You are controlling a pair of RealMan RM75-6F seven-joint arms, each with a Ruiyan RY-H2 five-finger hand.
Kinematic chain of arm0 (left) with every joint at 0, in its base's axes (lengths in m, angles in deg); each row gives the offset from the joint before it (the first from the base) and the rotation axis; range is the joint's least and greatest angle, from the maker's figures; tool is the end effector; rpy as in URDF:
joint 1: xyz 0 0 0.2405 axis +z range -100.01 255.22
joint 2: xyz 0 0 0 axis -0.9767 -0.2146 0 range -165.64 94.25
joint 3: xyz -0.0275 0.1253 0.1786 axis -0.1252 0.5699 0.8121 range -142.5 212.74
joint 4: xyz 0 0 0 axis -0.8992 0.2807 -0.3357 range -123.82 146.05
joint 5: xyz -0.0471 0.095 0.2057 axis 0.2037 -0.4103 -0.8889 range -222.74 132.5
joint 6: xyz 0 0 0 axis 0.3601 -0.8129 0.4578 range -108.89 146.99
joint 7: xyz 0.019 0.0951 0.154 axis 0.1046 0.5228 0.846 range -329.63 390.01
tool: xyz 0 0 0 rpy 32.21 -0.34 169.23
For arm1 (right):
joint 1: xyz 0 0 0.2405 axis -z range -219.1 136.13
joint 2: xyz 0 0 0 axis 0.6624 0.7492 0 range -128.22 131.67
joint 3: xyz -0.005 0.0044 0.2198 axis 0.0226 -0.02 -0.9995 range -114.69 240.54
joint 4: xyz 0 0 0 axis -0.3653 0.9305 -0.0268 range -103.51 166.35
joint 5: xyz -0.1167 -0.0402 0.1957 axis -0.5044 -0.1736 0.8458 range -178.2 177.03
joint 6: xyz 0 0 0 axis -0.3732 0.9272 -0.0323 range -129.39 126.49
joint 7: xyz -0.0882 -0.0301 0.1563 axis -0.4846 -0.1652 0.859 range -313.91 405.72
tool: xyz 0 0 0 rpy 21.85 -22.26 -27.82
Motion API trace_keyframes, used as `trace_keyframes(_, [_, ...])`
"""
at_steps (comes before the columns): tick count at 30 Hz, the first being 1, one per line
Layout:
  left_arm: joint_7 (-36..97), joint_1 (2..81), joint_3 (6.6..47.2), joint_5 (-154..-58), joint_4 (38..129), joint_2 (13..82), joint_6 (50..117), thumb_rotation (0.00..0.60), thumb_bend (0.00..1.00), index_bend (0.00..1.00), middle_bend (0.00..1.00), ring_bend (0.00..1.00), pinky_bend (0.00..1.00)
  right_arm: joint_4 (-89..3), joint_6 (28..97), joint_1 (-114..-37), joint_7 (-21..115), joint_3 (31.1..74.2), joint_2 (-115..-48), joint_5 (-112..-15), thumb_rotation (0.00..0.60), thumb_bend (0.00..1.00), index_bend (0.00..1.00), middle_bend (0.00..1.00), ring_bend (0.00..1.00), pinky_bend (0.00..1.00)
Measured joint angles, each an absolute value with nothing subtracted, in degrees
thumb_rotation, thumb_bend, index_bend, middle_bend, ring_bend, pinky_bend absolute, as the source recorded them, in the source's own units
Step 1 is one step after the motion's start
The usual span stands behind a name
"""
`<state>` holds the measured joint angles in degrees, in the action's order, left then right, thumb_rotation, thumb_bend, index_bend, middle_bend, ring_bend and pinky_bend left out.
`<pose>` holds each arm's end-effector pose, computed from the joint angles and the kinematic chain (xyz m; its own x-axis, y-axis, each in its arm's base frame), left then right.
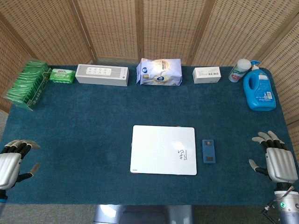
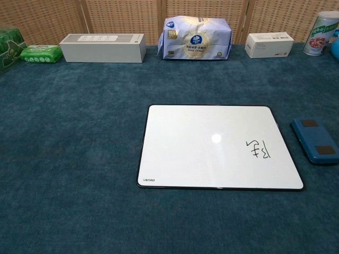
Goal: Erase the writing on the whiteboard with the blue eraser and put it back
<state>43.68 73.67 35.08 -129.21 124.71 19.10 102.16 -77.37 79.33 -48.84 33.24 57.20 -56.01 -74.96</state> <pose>-0.2357 0.1966 0.1231 0.4185 0.1109 0.9014 0.9065 0.0099 -0.4220 -0.2560 -0.2330 0.1314 0.4084 -0.0606 0.9108 -0.9051 0.1026 0.4127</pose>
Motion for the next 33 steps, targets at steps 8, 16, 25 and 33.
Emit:
trace_keyframes(8, [43.27, 74.09, 35.37, -129.93, 124.62, 19.23, 102.88, 0.600, 0.36, 0.34, 0.31, 0.24, 0.20, -77.12, 78.89, -48.98, 34.02, 57.33, -55.85, -75.75, 0.600, 0.23, 0.26, 0.19, 0.09, 0.22])
trace_keyframes(16, [42.21, 73.99, 35.11, -130.33, 124.26, 18.67, 103.06, 0.600, 0.36, 0.34, 0.31, 0.24, 0.21, -76.94, 77.51, -49.59, 35.30, 57.62, -54.51, -77.58, 0.600, 0.21, 0.24, 0.19, 0.09, 0.22])
trace_keyframes(25, [40.79, 73.12, 35.02, -131.14, 124.93, 17.81, 101.90, 0.600, 0.36, 0.34, 0.31, 0.24, 0.23, -72.78, 71.70, -52.73, 37.26, 58.16, -53.43, -80.02, 0.600, 0.11, 0.16, 0.15, 0.06, 0.22])
trace_keyframes(33, [40.74, 71.92, 34.50, -132.12, 126.95, 15.84, 101.02, 0.600, 0.36, 0.34, 0.31, 0.25, 0.23, -63.64, 68.09, -56.64, 41.20, 58.71, -57.03, -85.65, 0.600, 0.06, 0.10, 0.11, 0.01, 0.22])
